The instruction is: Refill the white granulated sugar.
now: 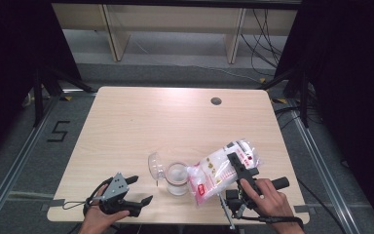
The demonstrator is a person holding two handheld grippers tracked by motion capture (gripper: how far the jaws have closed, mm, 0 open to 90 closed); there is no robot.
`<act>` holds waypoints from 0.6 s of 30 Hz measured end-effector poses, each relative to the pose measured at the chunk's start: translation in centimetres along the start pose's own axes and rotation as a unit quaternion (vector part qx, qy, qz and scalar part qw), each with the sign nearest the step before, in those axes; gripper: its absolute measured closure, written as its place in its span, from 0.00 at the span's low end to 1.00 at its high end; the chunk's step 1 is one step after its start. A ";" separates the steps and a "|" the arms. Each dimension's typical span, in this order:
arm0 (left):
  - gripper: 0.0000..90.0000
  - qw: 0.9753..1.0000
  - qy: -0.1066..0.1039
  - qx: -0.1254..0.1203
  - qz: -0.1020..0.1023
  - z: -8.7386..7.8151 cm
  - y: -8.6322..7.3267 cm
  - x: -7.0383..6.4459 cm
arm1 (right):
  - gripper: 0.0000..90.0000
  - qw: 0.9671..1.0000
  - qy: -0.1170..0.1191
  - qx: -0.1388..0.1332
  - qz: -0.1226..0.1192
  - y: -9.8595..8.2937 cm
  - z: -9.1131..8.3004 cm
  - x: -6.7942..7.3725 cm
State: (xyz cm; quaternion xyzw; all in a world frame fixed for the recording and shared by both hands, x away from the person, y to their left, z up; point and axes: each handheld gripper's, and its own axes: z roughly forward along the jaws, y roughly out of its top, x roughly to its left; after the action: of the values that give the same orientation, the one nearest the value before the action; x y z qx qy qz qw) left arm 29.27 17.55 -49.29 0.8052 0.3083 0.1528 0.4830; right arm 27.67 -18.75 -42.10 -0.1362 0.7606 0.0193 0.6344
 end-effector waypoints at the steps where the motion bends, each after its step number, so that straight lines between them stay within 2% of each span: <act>1: 0.18 1.000 0.001 0.000 0.003 0.0 0.0 0.0 | 0.58 1.000 -0.006 -0.011 -0.012 0.1 0.1 -0.1; 2: 0.18 1.000 0.001 -0.001 -0.001 0.0 0.0 0.0 | 0.58 1.000 -0.008 -0.015 -0.018 0.2 0.1 -0.3; 5: 0.18 1.000 0.002 -0.001 0.000 0.0 0.0 0.0 | 0.58 1.000 -0.002 -0.012 -0.016 0.6 0.1 -0.2; 6: 0.18 1.000 0.003 -0.003 -0.001 0.0 0.0 0.0 | 0.59 0.999 -0.016 -0.025 -0.017 0.6 0.3 -0.2; 7: 0.18 1.000 0.004 -0.001 -0.001 0.0 0.0 0.0 | 0.59 1.000 -0.006 -0.021 -0.012 0.7 0.4 -0.2; 8: 0.18 1.000 0.004 0.000 0.011 0.0 0.0 0.1 | 0.58 0.999 -0.007 -0.022 -0.021 0.8 0.5 -0.4; 9: 0.18 1.000 0.003 -0.001 0.013 0.0 0.0 0.1 | 0.58 1.000 -0.006 -0.020 -0.007 0.9 0.5 -0.2; 11: 0.18 1.000 0.002 0.000 0.014 0.0 0.1 0.2 | 0.59 0.999 -0.007 -0.027 -0.025 1.0 0.8 -0.7; 12: 0.18 1.000 0.002 0.000 0.013 0.0 0.1 0.1 | 0.59 0.999 -0.007 -0.027 -0.025 1.0 0.8 -0.7; 13: 0.18 1.000 0.002 0.000 0.013 0.0 0.1 0.1 | 0.59 0.999 -0.017 -0.035 -0.019 0.9 0.9 -0.6; 14: 0.18 1.000 0.003 -0.001 0.013 0.0 0.0 0.1 | 0.59 1.000 -0.002 -0.015 0.000 0.8 0.7 -0.4; 15: 0.18 1.000 0.003 -0.001 0.014 0.0 0.0 0.1 | 0.59 0.999 -0.009 -0.026 -0.022 0.7 0.8 -0.6; 16: 0.18 1.000 0.003 -0.001 0.014 0.0 0.0 0.1 | 0.59 0.999 -0.014 -0.027 -0.012 0.6 0.8 -0.4; 17: 0.18 1.000 0.004 0.000 0.013 0.0 0.0 0.1 | 0.59 1.000 -0.003 -0.014 -0.008 0.5 0.7 -0.4; 18: 0.18 1.000 0.005 0.001 0.016 0.0 0.1 0.1 | 0.59 1.000 -0.001 -0.012 -0.014 0.4 0.6 -0.5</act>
State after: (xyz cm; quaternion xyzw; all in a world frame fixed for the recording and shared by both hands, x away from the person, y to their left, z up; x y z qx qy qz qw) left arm 29.35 17.63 -49.22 0.8096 0.2980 0.1643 0.4783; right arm 28.23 -18.12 -41.80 -0.1543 0.7577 0.0196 0.6338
